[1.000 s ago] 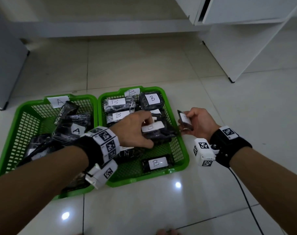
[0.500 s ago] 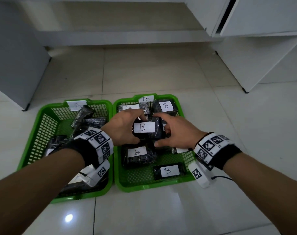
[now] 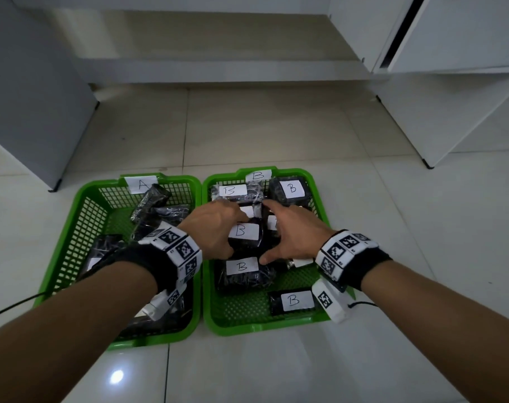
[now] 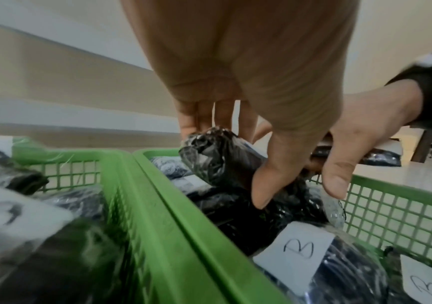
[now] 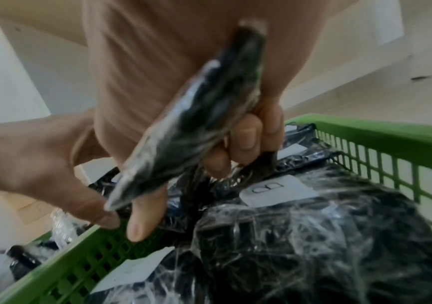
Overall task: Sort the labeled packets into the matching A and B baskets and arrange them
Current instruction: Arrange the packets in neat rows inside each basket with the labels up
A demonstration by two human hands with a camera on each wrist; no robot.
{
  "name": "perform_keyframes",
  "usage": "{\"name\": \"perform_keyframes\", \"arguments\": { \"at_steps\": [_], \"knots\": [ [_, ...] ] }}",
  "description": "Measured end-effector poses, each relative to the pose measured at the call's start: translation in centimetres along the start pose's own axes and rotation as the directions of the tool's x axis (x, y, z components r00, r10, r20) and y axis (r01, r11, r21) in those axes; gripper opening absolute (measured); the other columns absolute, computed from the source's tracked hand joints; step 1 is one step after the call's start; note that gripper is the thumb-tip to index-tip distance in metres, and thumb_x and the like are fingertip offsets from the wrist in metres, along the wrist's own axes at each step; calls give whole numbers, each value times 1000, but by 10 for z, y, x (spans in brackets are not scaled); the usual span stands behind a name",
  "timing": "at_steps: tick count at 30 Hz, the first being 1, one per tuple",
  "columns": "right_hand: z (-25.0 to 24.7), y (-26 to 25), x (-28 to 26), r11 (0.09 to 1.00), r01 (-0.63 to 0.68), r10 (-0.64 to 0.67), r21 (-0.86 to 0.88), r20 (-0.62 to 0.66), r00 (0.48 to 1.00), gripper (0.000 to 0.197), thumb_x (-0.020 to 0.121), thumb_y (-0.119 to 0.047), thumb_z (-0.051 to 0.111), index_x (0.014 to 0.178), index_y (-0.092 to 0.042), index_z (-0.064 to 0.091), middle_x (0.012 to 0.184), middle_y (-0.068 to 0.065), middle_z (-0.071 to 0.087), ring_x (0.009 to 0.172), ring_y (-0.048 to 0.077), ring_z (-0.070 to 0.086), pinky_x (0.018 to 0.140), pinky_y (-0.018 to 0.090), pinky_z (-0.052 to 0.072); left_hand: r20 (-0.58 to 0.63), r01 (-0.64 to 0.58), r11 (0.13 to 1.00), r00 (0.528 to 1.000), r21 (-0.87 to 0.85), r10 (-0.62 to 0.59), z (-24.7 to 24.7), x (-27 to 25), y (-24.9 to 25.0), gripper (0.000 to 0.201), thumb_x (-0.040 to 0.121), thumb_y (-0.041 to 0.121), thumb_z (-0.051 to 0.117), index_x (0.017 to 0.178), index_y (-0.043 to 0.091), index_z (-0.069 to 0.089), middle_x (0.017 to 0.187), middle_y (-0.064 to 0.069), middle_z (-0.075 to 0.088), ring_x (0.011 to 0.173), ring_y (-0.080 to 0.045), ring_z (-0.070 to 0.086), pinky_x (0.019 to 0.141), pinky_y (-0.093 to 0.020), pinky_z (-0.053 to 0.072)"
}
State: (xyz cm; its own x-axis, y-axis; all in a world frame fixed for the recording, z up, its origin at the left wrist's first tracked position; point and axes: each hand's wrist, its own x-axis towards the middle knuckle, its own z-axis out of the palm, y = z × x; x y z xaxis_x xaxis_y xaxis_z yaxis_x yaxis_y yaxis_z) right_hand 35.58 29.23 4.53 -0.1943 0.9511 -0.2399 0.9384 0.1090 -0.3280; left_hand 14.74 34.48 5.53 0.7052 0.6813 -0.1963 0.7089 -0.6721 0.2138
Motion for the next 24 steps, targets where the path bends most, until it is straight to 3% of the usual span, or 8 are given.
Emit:
{"name": "perform_keyframes", "arguments": {
  "at_steps": [2, 9, 14, 20, 24],
  "knots": [
    [3, 10, -2, 999, -46, 46, 0, 16, 999, 118, 60, -62, 88, 155, -21, 30, 113, 4, 67, 104, 24, 63, 85, 35, 52, 29, 17, 998, 999, 67, -19, -4, 2, 1, 45, 64, 33, 72, 109, 26, 69, 100, 5, 63, 94, -15, 61, 71, -29, 54],
    [9, 39, -3, 977, -112, 117, 183, -13, 993, 80, 73, -47, 83, 142, -33, 45, 114, -5, 70, 92, 16, 66, 85, 35, 56, 129, 42, 993, 990, 107, -56, 6, 11, 3, 41, 66, 29, 71, 105, 20, 64, 99, 2, 60, 93, -20, 61, 74, -32, 54],
    [9, 51, -1, 962, -136, 144, 237, -16, 989, 67, 75, -31, 83, 134, -35, 50, 84, -17, 65, 78, 9, 67, 77, 31, 57, 179, 18, 995, 983, 99, -35, 16, 14, 2, 54, 71, 34, 80, 118, 16, 60, 113, -1, 60, 103, -23, 59, 81, -32, 50],
    [14, 54, 1, 962, -128, 135, 240, -12, 991, 66, 77, -29, 81, 134, -35, 48, 70, -14, 62, 68, 9, 64, 72, 33, 57, 237, -17, 979, 971, 204, -33, 8, 25, 9, 38, 73, 37, 76, 98, 11, 68, 105, -4, 56, 90, -24, 59, 73, -39, 57],
    [15, 54, 2, 965, -119, 125, 232, -11, 992, 66, 78, -30, 79, 135, -36, 46, 68, -15, 58, 65, 7, 60, 71, 32, 56, 278, -16, 989, 960, 145, -25, 3, 34, 4, 49, 75, 42, 79, 109, 8, 68, 100, -6, 61, 95, -26, 61, 77, -33, 53]
  ]
}}
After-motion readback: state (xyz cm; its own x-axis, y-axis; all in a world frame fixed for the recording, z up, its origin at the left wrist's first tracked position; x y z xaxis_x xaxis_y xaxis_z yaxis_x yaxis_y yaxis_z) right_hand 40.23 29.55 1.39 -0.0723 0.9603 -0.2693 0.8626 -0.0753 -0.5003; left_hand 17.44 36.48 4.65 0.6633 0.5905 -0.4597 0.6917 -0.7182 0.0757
